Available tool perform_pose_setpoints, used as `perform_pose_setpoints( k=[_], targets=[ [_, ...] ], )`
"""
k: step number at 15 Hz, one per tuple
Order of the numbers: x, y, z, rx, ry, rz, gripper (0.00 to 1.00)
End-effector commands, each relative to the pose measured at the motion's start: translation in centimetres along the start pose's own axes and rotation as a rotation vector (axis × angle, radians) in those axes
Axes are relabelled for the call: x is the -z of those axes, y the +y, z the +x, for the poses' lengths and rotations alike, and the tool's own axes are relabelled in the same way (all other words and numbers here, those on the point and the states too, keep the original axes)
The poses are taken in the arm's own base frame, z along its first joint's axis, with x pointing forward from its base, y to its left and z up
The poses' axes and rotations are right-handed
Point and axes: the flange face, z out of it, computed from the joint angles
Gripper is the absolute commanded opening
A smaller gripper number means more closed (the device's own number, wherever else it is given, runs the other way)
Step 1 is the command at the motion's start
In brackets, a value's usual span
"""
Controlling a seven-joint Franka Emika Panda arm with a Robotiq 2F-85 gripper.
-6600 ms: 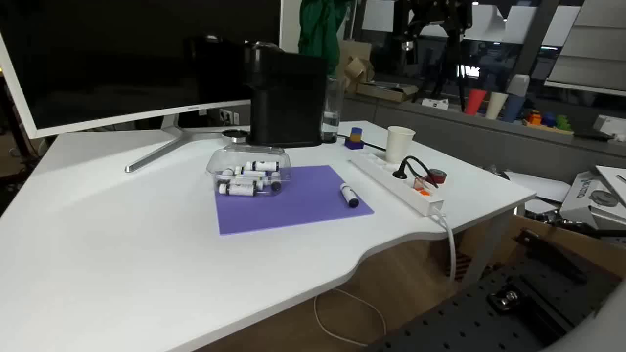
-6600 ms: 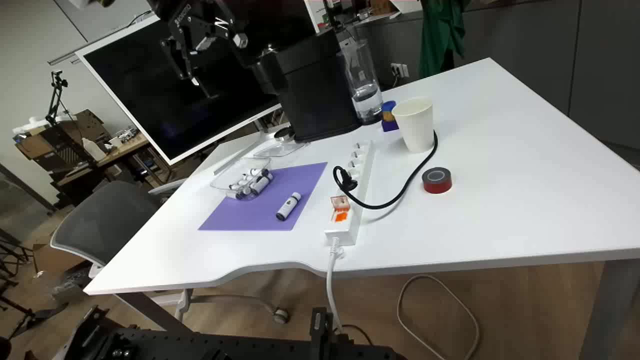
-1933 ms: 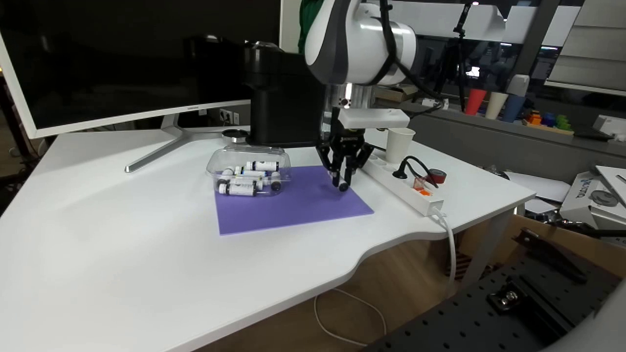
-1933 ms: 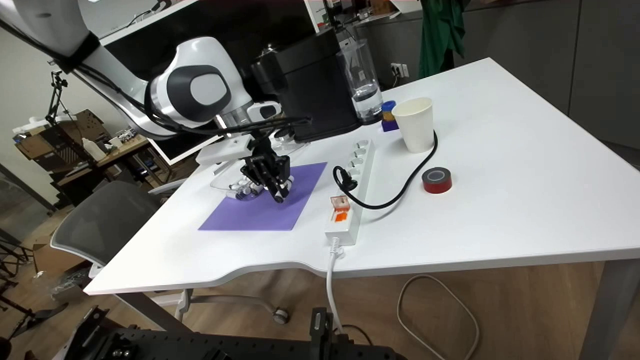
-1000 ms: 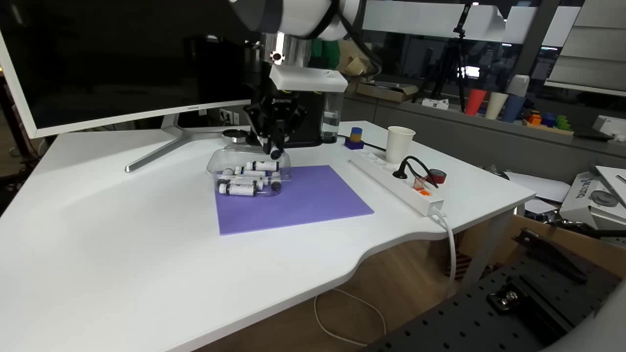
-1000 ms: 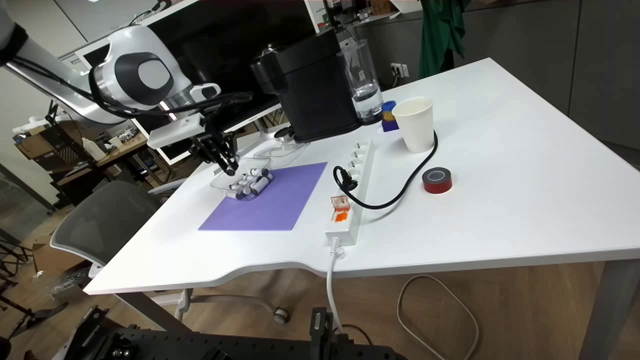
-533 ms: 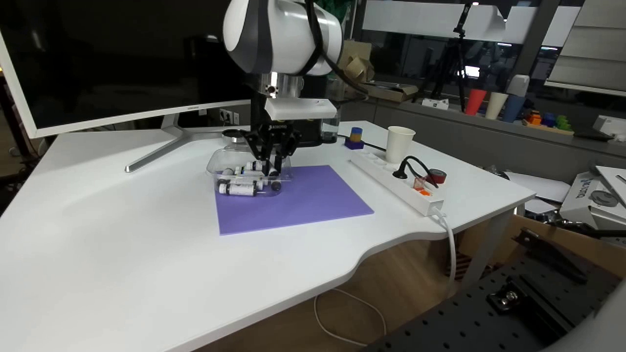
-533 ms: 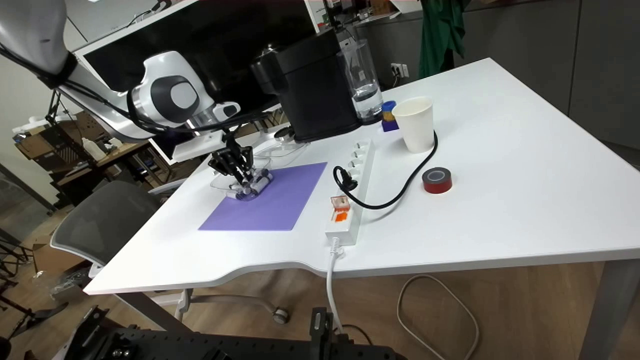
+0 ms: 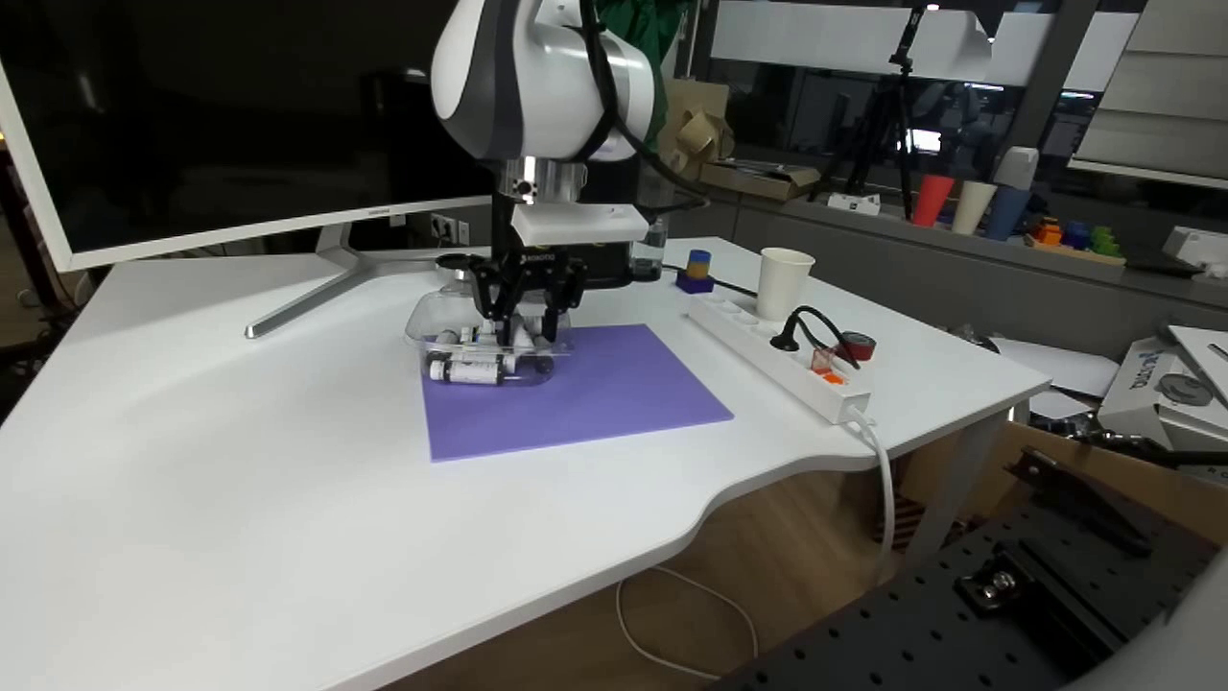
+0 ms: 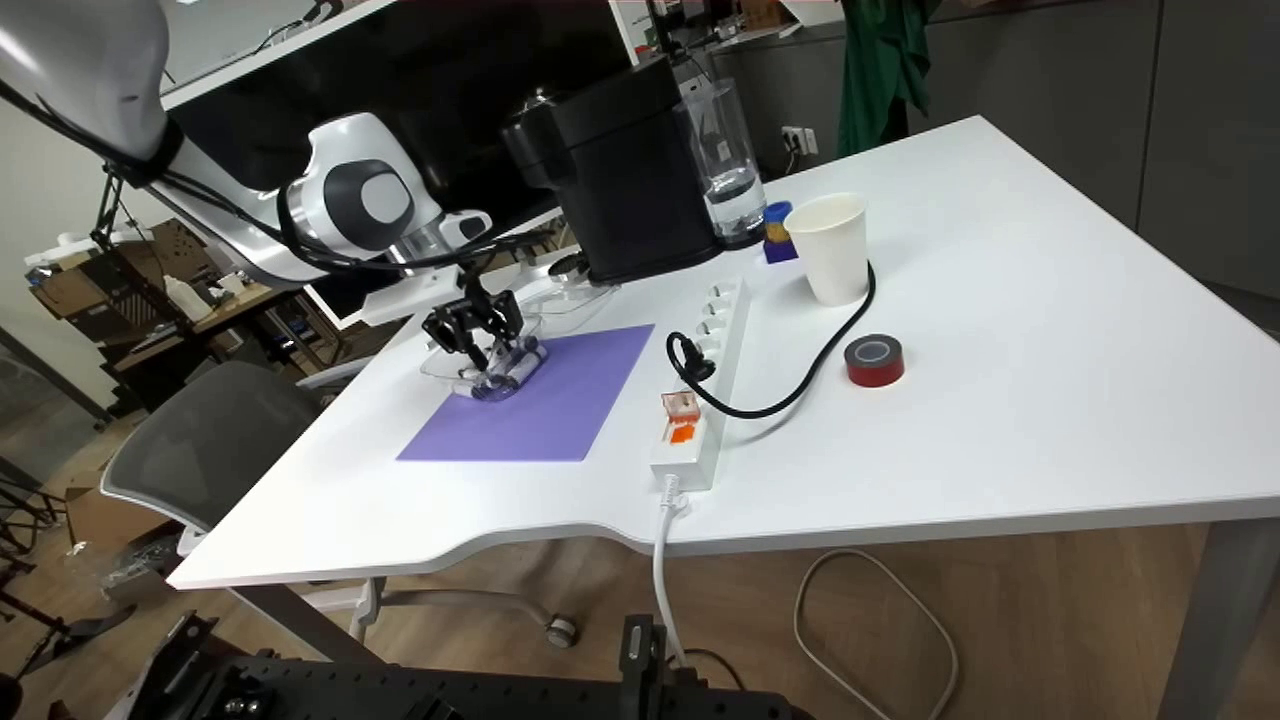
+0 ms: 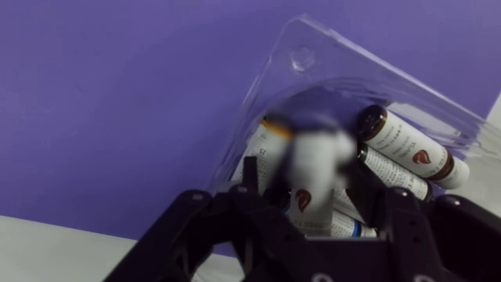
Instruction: Pick up the bottle from the table and put it in the container
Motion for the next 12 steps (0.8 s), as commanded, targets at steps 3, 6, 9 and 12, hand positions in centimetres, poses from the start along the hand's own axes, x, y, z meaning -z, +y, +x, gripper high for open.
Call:
perform_pose_setpoints(
  k=[3, 6, 9, 12],
  targets=[
    [0.0, -0.1, 1.7, 0.020, 0.048, -0.017, 0.99],
    [0.2, -0.3, 2.5, 0.066, 0.116, -0.032, 1.00],
    [6.0, 2.2, -1.3, 0.067, 0.149, -0.081, 1.00],
    [4.9, 2.8, -0.1, 0.072, 0.144, -0.078, 1.00]
  ],
)
